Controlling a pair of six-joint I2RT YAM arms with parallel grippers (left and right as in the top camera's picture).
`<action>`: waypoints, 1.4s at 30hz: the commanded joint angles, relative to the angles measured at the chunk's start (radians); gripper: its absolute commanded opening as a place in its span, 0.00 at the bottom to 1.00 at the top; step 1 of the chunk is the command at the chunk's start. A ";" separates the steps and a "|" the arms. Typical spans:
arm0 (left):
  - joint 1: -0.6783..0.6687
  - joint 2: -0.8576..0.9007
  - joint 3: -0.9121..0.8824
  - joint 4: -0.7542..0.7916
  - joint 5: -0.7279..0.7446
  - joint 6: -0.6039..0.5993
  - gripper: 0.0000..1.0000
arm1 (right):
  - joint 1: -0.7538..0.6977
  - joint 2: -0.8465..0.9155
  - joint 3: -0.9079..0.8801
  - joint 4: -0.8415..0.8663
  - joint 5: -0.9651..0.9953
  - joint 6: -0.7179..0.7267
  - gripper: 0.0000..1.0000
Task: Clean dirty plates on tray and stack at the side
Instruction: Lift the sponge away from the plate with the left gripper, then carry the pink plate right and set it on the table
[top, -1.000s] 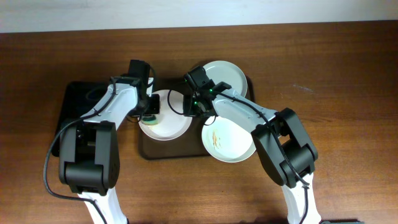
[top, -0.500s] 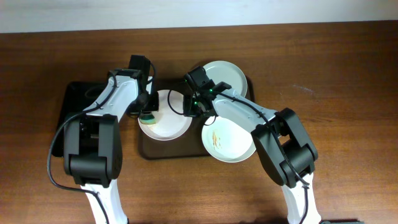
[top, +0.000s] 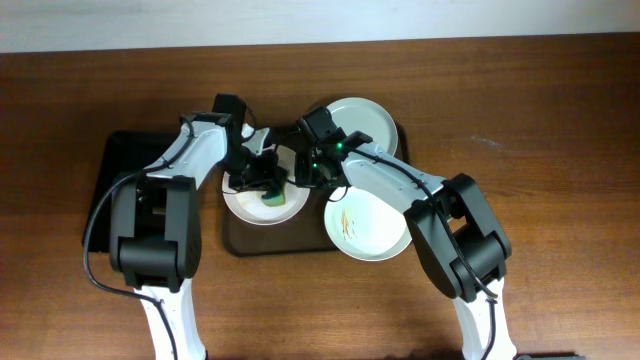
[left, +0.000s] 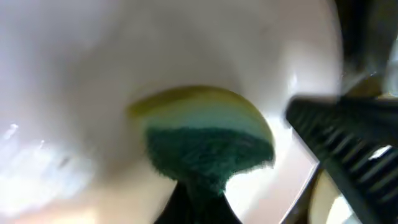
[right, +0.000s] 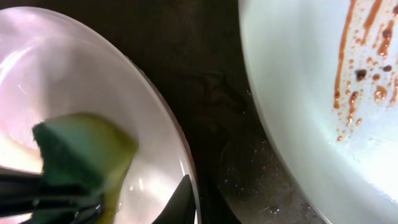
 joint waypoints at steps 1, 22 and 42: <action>0.009 0.046 0.002 -0.079 -0.340 -0.001 0.01 | 0.010 0.021 0.008 -0.003 -0.009 0.002 0.06; 0.126 0.045 0.595 -0.310 -0.156 0.043 0.01 | -0.019 -0.014 0.034 -0.039 -0.177 -0.070 0.04; 0.105 0.046 0.602 -0.342 -0.165 0.043 0.01 | 0.205 -0.440 0.043 -0.435 0.986 -0.098 0.04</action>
